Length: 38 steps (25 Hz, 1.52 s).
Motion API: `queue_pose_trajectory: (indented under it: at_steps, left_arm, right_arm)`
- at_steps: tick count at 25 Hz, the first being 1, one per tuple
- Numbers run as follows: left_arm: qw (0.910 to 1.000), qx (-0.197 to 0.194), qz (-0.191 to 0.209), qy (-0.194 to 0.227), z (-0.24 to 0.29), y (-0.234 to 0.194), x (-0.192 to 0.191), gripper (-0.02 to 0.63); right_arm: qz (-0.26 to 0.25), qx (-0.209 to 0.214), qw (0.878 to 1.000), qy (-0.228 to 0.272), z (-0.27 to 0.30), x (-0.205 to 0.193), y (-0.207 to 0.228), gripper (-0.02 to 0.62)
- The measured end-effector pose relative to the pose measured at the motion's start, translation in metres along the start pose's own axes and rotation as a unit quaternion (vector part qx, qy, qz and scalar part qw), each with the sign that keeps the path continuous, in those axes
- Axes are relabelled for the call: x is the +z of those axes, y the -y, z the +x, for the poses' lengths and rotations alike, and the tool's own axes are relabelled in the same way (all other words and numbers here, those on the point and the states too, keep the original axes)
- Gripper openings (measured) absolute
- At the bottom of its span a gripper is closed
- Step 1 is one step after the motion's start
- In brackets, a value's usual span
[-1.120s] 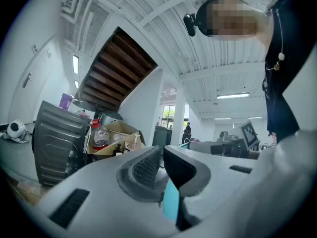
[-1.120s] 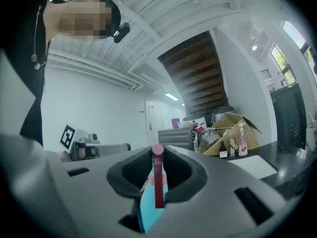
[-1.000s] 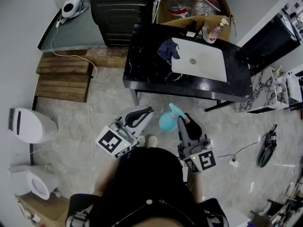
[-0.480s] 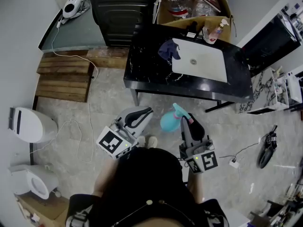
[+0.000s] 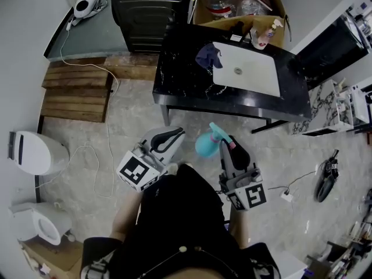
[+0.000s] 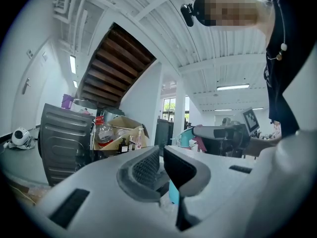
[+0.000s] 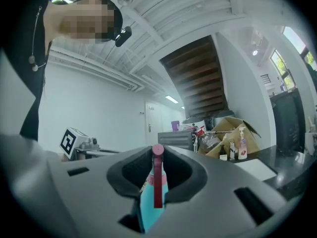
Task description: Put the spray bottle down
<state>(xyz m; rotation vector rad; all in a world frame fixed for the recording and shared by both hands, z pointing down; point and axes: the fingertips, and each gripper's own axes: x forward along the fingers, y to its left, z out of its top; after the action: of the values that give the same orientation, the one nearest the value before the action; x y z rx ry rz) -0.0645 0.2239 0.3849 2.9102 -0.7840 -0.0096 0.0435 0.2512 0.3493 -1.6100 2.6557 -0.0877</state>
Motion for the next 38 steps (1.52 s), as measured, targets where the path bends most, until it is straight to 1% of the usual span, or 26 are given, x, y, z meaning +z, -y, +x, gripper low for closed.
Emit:
queue_pose_trajectory:
  at_steps: [4, 7, 11, 14, 19, 25, 28, 33, 38]
  left_arm:
    - [1.0, -0.002, -0.004, -0.004, -0.006, -0.003, -0.005, 0.029]
    - [0.9999, -0.003, -0.01, -0.007, -0.003, -0.005, -0.01, 0.029]
    - [0.9999, -0.003, -0.016, -0.004, 0.008, -0.015, -0.01, 0.029]
    - [0.9999, -0.001, -0.016, -0.005, 0.025, -0.029, -0.008, 0.029]
    - [0.9999, 0.012, -0.011, -0.006, 0.06, -0.061, -0.003, 0.029]
    - [0.999, 0.037, -0.02, -0.012, 0.108, -0.112, 0.002, 0.029]
    - [0.9983, 0.052, -0.019, -0.016, 0.13, -0.136, 0.006, 0.029]
    - [0.996, 0.08, -0.032, -0.025, 0.16, -0.171, 0.0, 0.029]
    - [0.9927, 0.106, -0.041, -0.04, 0.18, -0.194, -0.006, 0.029]
  right_arm:
    - [-0.001, 0.0, 1.0, 0.002, 0.001, 0.0, -0.005, 0.069]
    - [0.001, 0.001, 1.0, 0.006, 0.006, 0.0, -0.001, 0.069]
    - [0.004, -0.003, 1.0, 0.014, 0.021, 0.002, 0.016, 0.069]
    - [0.008, 0.004, 0.999, 0.034, 0.04, 0.013, 0.031, 0.07]
    - [-0.003, 0.002, 1.0, 0.03, 0.075, 0.011, 0.078, 0.069]
    - [-0.02, 0.0, 0.999, 0.032, 0.134, 0.015, 0.139, 0.07]
    - [-0.024, 0.007, 0.999, 0.033, 0.166, 0.016, 0.167, 0.069]
    - [-0.025, 0.018, 0.999, 0.025, 0.217, 0.01, 0.21, 0.07]
    - [-0.021, 0.04, 0.999, 0.015, 0.262, 0.0, 0.239, 0.07]
